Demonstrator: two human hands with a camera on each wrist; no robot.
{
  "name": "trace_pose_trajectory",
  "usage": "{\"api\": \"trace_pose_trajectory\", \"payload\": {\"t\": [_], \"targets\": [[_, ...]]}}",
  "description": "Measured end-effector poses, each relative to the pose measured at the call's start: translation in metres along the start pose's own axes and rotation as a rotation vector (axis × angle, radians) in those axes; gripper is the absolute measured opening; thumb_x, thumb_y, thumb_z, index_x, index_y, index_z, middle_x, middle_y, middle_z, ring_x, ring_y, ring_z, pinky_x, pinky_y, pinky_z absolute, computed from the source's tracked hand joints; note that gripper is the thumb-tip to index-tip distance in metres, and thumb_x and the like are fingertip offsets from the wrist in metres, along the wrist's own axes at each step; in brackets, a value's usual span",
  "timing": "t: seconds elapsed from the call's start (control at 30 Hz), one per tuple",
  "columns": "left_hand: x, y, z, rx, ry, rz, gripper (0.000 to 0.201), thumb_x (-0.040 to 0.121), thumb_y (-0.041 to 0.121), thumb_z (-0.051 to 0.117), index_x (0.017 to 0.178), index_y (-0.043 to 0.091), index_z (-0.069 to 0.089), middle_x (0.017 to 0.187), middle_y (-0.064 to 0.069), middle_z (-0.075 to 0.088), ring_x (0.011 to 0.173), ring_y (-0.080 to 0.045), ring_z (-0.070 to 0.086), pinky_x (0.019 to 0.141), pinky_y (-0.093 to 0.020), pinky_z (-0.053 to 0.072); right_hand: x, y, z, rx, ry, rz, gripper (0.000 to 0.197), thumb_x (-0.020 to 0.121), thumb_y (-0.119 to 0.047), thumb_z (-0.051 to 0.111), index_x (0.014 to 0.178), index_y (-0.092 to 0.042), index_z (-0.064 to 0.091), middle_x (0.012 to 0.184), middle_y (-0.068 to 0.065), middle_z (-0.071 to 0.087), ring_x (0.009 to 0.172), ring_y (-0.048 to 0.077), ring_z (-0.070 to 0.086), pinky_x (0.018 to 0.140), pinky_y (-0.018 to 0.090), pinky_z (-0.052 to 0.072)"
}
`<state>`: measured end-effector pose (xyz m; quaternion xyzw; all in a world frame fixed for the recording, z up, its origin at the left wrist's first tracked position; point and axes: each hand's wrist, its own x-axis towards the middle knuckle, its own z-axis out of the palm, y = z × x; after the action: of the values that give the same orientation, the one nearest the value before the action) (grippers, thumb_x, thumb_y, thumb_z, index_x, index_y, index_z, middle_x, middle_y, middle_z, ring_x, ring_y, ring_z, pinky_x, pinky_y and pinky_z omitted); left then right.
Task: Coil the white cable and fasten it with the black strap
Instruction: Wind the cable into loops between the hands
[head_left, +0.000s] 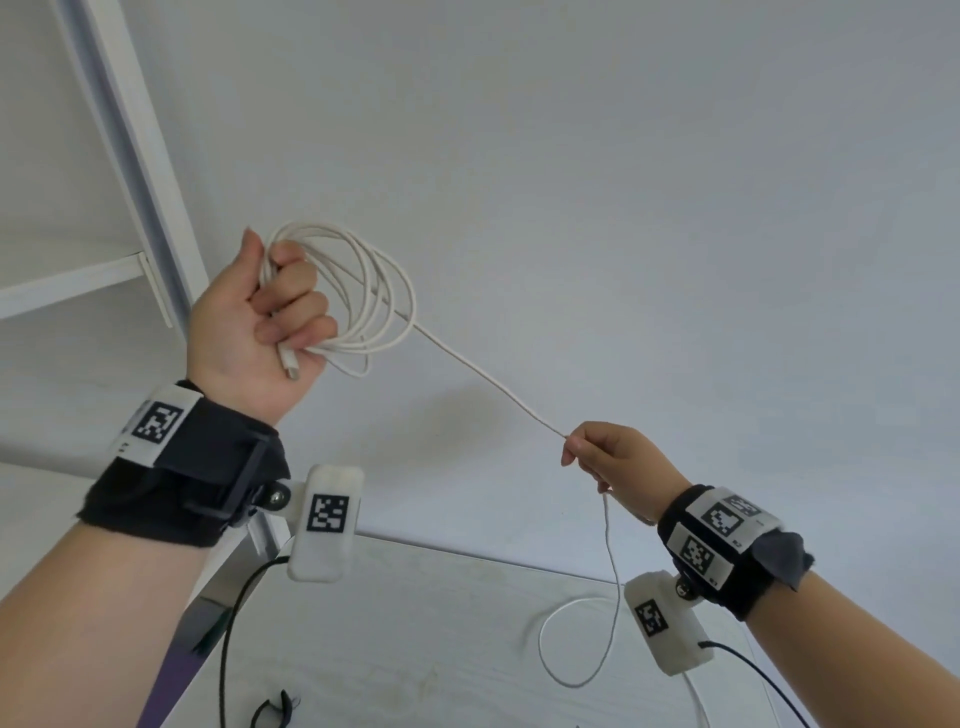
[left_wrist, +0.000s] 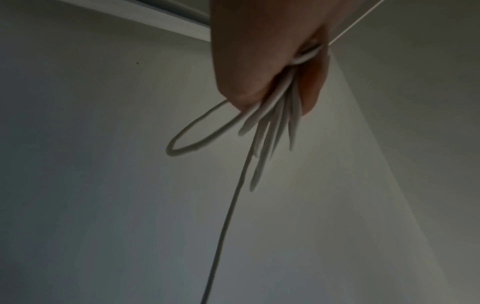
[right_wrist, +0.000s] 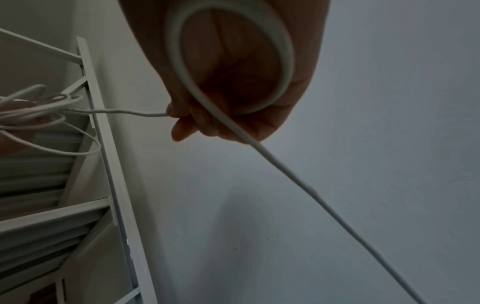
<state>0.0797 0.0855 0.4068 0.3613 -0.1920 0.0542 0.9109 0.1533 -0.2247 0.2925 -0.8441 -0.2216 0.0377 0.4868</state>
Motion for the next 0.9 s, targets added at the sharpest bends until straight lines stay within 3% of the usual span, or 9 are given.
{"api": "trace_pose_trajectory", "payload": {"t": [0.1, 0.2, 0.3, 0.4, 0.5, 0.57, 0.67, 0.8, 0.9], "targets": [[0.001, 0.003, -0.009, -0.083, 0.031, 0.062, 0.039, 0.098, 0.04, 0.032, 0.073, 0.017, 0.052, 0.043, 0.006, 0.038, 0.029, -0.005, 0.034, 0.035, -0.016, 0.029, 0.0, 0.003, 0.0, -0.122, -0.054, -0.02, 0.023, 0.09, -0.021, 0.053, 0.069, -0.024, 0.061, 0.051, -0.01, 0.041, 0.049, 0.006, 0.04, 0.056, 0.02, 0.041], [0.0, 0.015, -0.019, -0.119, 0.068, 0.097, 0.04, 0.098, 0.039, 0.032, 0.073, 0.016, 0.052, 0.044, 0.006, 0.038, 0.03, -0.006, 0.034, 0.035, -0.017, 0.03, -0.006, 0.017, -0.003, -0.257, -0.11, 0.008, 0.017, 0.085, -0.022, 0.06, 0.069, -0.027, 0.062, 0.056, -0.009, 0.05, 0.052, 0.004, 0.045, 0.058, 0.018, 0.039], [-0.001, 0.019, -0.02, 0.051, 0.138, 0.093, 0.038, 0.096, 0.042, 0.033, 0.07, 0.021, 0.05, 0.043, 0.007, 0.034, 0.029, -0.006, 0.03, 0.036, -0.014, 0.025, -0.009, 0.027, -0.005, -0.295, -0.157, 0.056, 0.017, 0.083, -0.017, 0.061, 0.067, -0.025, 0.062, 0.057, -0.01, 0.056, 0.05, -0.002, 0.05, 0.056, 0.013, 0.04], [-0.003, 0.014, -0.012, 0.21, 0.202, 0.082, 0.034, 0.092, 0.046, 0.033, 0.069, 0.025, 0.046, 0.041, 0.008, 0.031, 0.029, -0.006, 0.027, 0.035, -0.015, 0.022, -0.006, 0.028, -0.006, -0.221, -0.133, 0.101, 0.018, 0.084, -0.013, 0.058, 0.068, -0.02, 0.063, 0.058, -0.005, 0.06, 0.053, 0.003, 0.054, 0.06, 0.02, 0.046], [-0.005, 0.005, -0.009, 0.251, 0.24, 0.066, 0.037, 0.096, 0.045, 0.029, 0.069, 0.024, 0.045, 0.04, 0.009, 0.031, 0.029, -0.004, 0.026, 0.037, -0.014, 0.021, -0.006, 0.023, -0.007, 0.01, 0.007, 0.176, 0.019, 0.09, -0.014, 0.052, 0.075, -0.012, 0.063, 0.05, -0.002, 0.051, 0.045, 0.009, 0.046, 0.053, 0.025, 0.05], [-0.006, -0.004, -0.008, 0.267, 0.267, 0.053, 0.038, 0.098, 0.044, 0.028, 0.071, 0.023, 0.045, 0.041, 0.009, 0.032, 0.031, -0.003, 0.026, 0.038, -0.014, 0.025, -0.009, 0.017, -0.008, 0.08, 0.077, 0.204, 0.02, 0.091, -0.016, 0.049, 0.079, -0.011, 0.065, 0.047, -0.004, 0.041, 0.041, 0.01, 0.037, 0.044, 0.023, 0.044], [-0.005, -0.019, -0.007, 0.302, 0.279, 0.03, 0.038, 0.099, 0.041, 0.027, 0.073, 0.02, 0.044, 0.044, 0.01, 0.038, 0.036, -0.005, 0.034, 0.043, -0.015, 0.039, -0.011, 0.006, -0.003, 0.027, 0.118, 0.15, 0.021, 0.091, -0.016, 0.049, 0.079, -0.014, 0.067, 0.046, -0.005, 0.036, 0.041, 0.01, 0.033, 0.041, 0.023, 0.038], [-0.006, -0.039, -0.006, 0.372, 0.263, 0.054, 0.034, 0.1, 0.033, 0.031, 0.077, 0.014, 0.048, 0.055, 0.005, 0.055, 0.049, -0.014, 0.055, 0.054, -0.024, 0.052, -0.014, -0.015, 0.007, -0.072, 0.145, 0.02, 0.022, 0.09, -0.018, 0.049, 0.081, -0.026, 0.067, 0.05, -0.006, 0.042, 0.045, 0.007, 0.041, 0.05, 0.023, 0.045], [-0.008, -0.051, -0.002, 0.415, 0.239, 0.05, 0.03, 0.1, 0.028, 0.033, 0.081, 0.011, 0.049, 0.065, -0.004, 0.069, 0.058, -0.021, 0.067, 0.059, -0.03, 0.057, -0.019, -0.03, 0.014, -0.034, 0.11, -0.069, 0.029, 0.092, -0.009, 0.045, 0.094, -0.029, 0.067, 0.056, -0.004, 0.047, 0.041, 0.004, 0.043, 0.047, 0.019, 0.046]]}}
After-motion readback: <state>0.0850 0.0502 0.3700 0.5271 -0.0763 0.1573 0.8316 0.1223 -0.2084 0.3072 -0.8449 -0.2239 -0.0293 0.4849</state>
